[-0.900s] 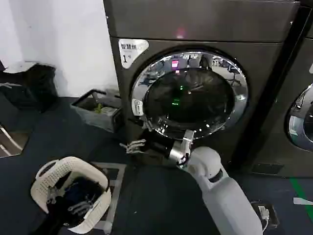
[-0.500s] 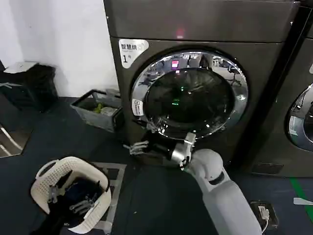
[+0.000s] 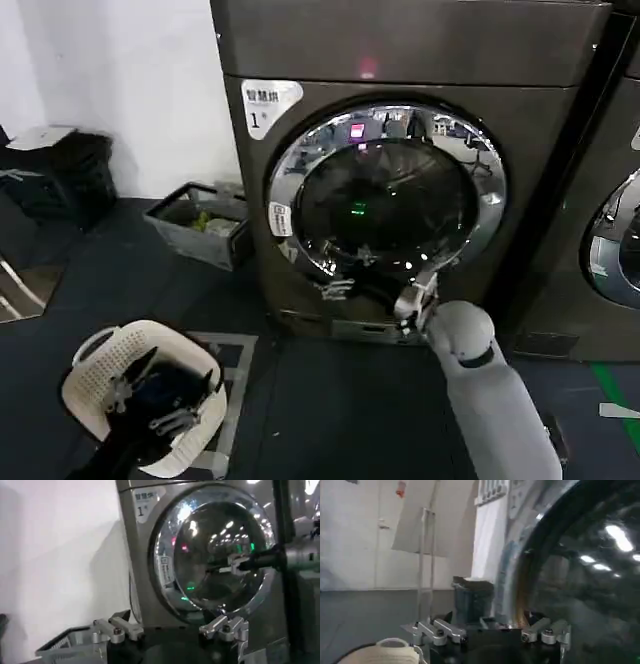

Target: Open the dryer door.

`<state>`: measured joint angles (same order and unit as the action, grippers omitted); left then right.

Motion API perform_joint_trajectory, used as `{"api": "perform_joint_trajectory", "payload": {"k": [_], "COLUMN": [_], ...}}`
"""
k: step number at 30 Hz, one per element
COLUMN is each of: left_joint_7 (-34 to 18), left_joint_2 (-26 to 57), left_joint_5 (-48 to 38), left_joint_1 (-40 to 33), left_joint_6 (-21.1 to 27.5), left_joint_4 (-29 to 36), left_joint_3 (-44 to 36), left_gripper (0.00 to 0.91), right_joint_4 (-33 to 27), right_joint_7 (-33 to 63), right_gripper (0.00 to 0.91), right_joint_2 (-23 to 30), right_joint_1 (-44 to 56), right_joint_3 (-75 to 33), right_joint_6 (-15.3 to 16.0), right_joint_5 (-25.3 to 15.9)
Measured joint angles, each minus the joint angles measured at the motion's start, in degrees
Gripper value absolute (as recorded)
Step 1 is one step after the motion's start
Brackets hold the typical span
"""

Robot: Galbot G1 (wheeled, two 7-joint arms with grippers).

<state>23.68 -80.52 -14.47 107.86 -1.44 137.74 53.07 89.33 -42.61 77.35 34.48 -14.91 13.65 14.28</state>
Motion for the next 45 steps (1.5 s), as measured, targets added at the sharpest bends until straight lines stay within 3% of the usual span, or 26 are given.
{"api": "perform_joint_trajectory", "payload": {"k": [22,45], "left_joint_7": [-1.7,-1.3], "left_joint_2": [-0.2,-0.1], "left_joint_5": [3.5,3.1], "left_joint_1": [0.3,0.0], "left_joint_6": [-3.0,-3.7], "left_joint_4": [-1.3,-2.0], "left_joint_3": [-1.4,-1.8], "left_gripper": [0.907,0.907], "right_joint_4": [-12.7,-15.4], "right_joint_7": [2.5,1.9], "right_gripper": [0.907,0.907], "right_joint_2": [4.3,5.1], "right_joint_1": [-8.6,-10.9], "right_joint_3": [5.8,9.3], "right_joint_6": [-2.8,-3.1], "right_joint_5": [-2.4,-1.5]}}
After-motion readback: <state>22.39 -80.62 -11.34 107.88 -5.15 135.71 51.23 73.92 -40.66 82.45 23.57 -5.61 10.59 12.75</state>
